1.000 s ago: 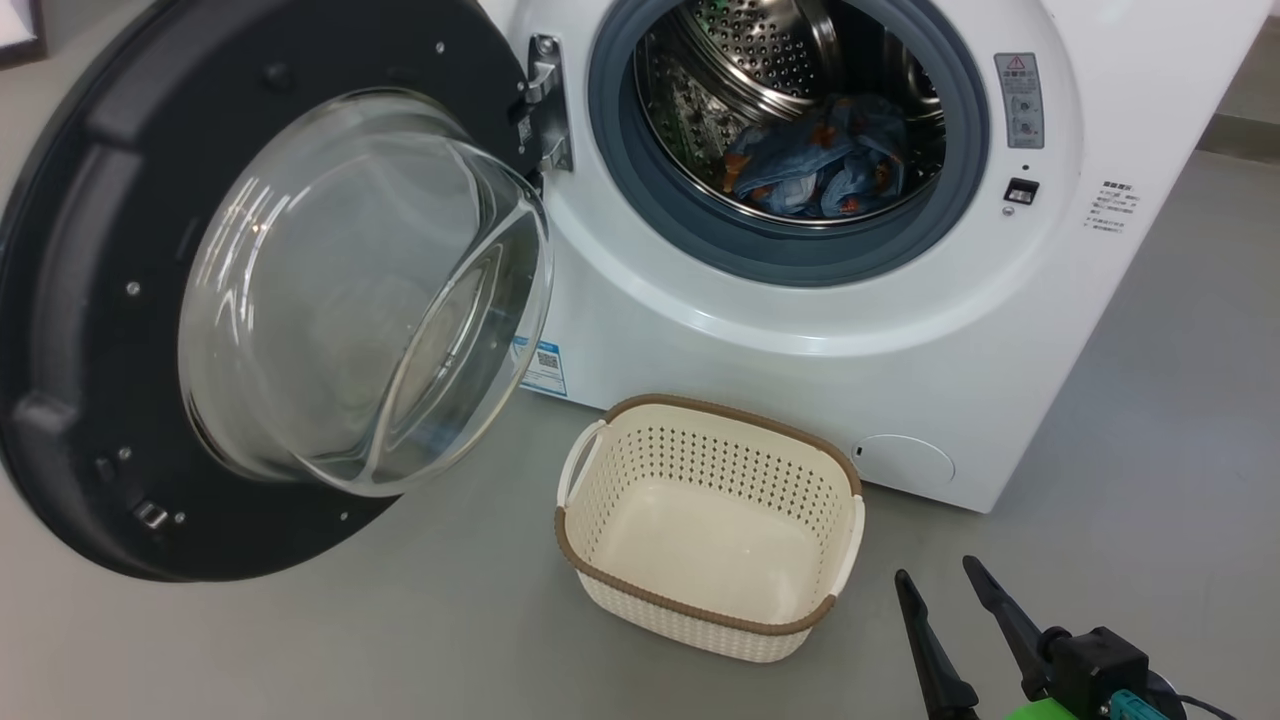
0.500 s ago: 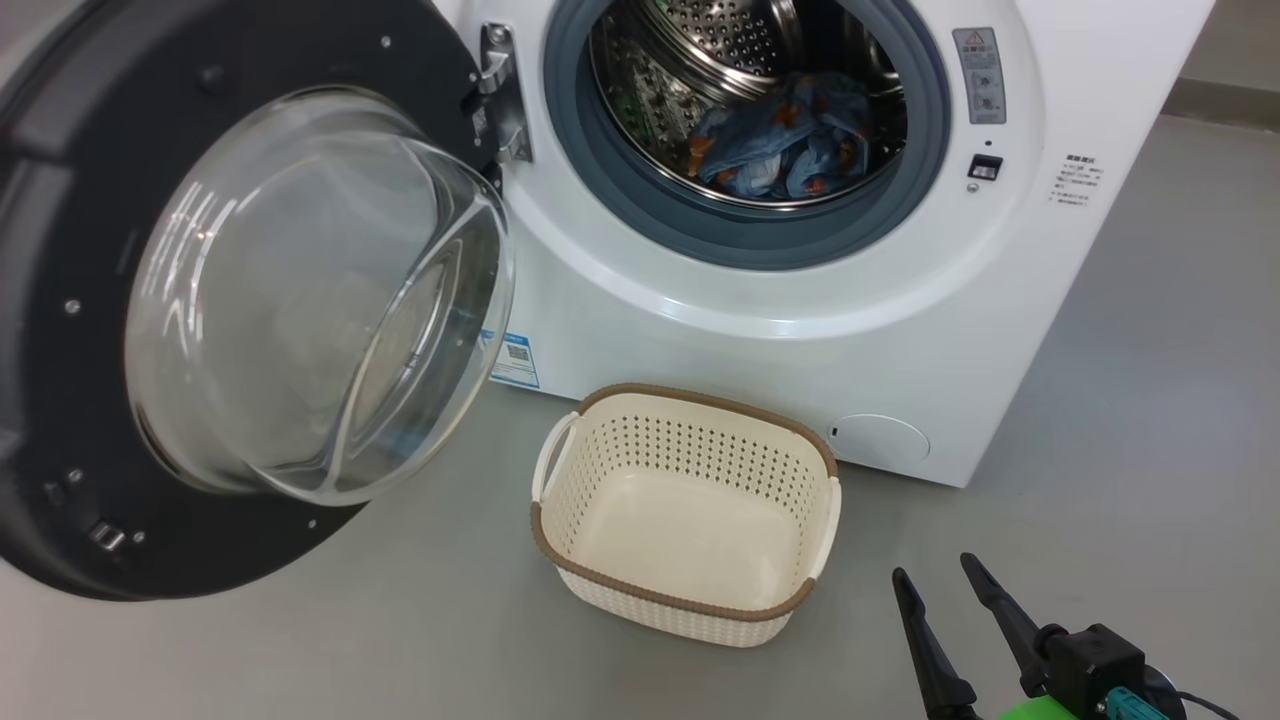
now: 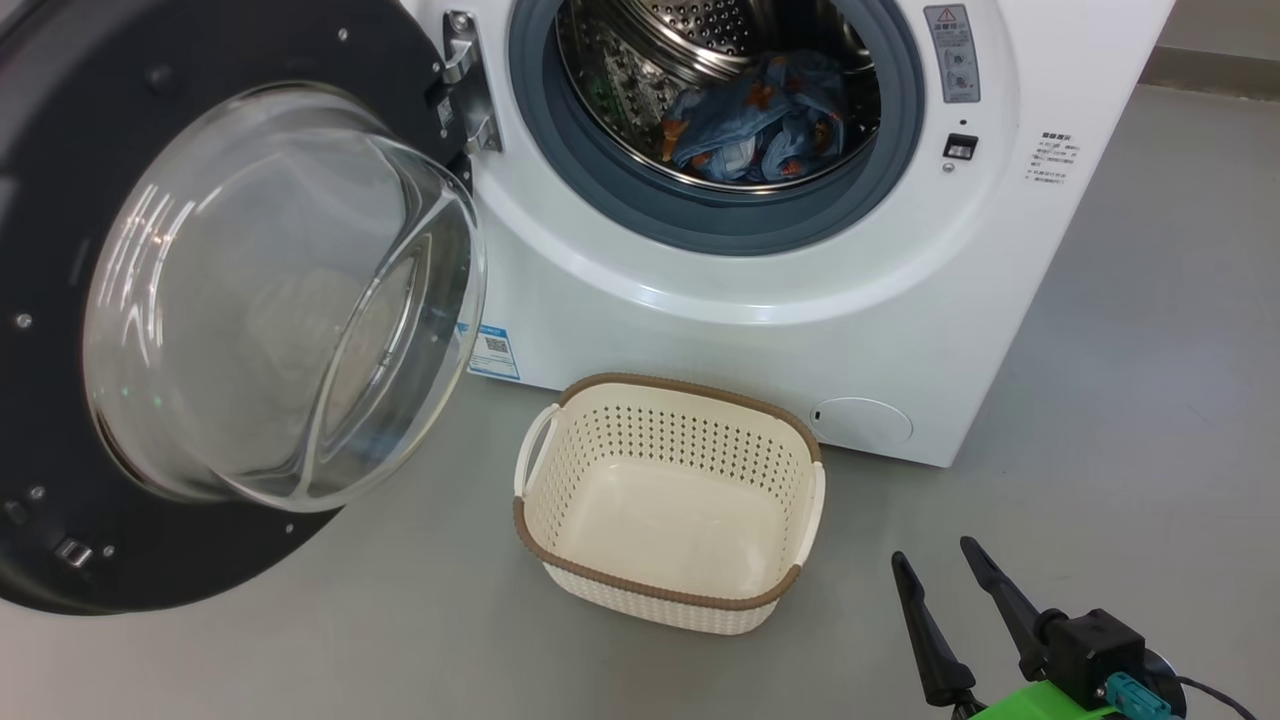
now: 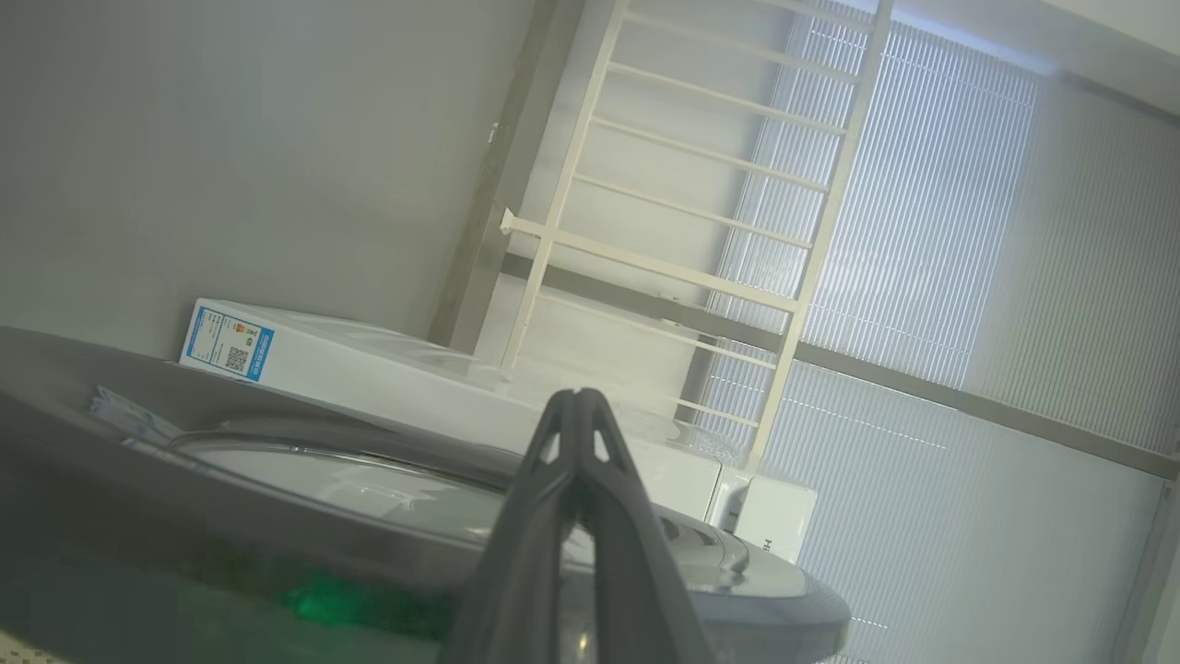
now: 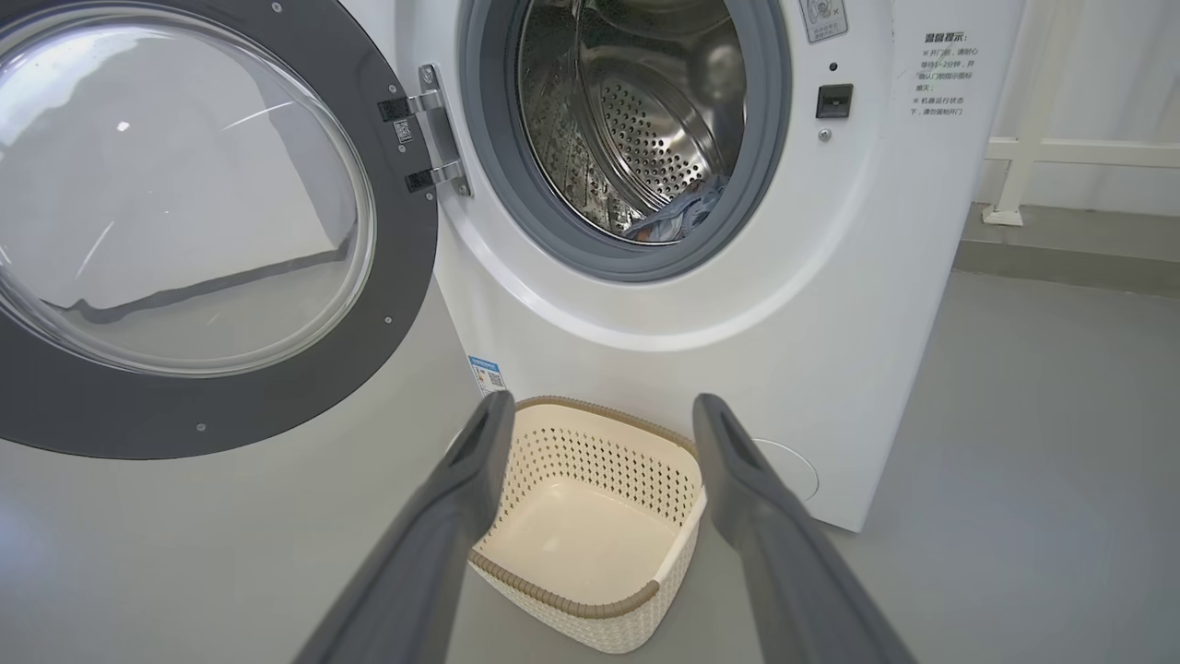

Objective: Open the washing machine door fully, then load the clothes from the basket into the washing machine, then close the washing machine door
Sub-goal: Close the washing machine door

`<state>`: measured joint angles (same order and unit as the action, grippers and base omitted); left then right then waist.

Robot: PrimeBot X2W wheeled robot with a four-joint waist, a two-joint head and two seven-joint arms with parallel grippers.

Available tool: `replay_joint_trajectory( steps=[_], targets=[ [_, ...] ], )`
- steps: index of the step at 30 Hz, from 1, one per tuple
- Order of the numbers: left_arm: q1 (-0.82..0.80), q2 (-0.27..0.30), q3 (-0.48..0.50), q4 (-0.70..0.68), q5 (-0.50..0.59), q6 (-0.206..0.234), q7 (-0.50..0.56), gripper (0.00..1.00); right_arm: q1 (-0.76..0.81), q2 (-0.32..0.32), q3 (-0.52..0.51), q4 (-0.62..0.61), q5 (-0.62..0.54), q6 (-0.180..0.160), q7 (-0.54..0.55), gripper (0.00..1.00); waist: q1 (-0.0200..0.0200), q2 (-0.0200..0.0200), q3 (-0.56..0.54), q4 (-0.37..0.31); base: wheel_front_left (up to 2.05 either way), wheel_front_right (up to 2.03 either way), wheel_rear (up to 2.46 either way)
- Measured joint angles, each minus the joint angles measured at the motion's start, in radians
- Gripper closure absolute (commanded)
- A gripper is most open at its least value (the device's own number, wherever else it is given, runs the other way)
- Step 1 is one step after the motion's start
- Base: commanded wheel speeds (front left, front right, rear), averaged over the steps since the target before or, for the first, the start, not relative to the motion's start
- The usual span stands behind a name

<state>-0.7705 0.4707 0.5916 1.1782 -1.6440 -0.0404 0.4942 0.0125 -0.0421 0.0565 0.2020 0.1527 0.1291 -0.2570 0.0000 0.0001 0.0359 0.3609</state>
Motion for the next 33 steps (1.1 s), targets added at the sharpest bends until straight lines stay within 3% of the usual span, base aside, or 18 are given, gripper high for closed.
replay_joint_trajectory(
  steps=[20, 33],
  targets=[
    [-0.007, -0.057, -0.064, -0.051, 0.042, -0.016, 0.129, 1.00, -0.001, 0.000, -0.003, -0.001, 0.000, 0.000, 0.000, 0.00, 0.0000, 0.0000, 0.010, -0.013, 0.00, 0.00, 0.00],
    [0.092, -0.128, -0.145, -0.225, 0.077, 0.058, 0.266, 1.00, -0.003, -0.001, -0.005, -0.002, 0.000, 0.000, 0.000, 0.00, 0.0000, 0.0000, 0.017, 0.001, 0.00, 0.00, 0.00]
  ],
)
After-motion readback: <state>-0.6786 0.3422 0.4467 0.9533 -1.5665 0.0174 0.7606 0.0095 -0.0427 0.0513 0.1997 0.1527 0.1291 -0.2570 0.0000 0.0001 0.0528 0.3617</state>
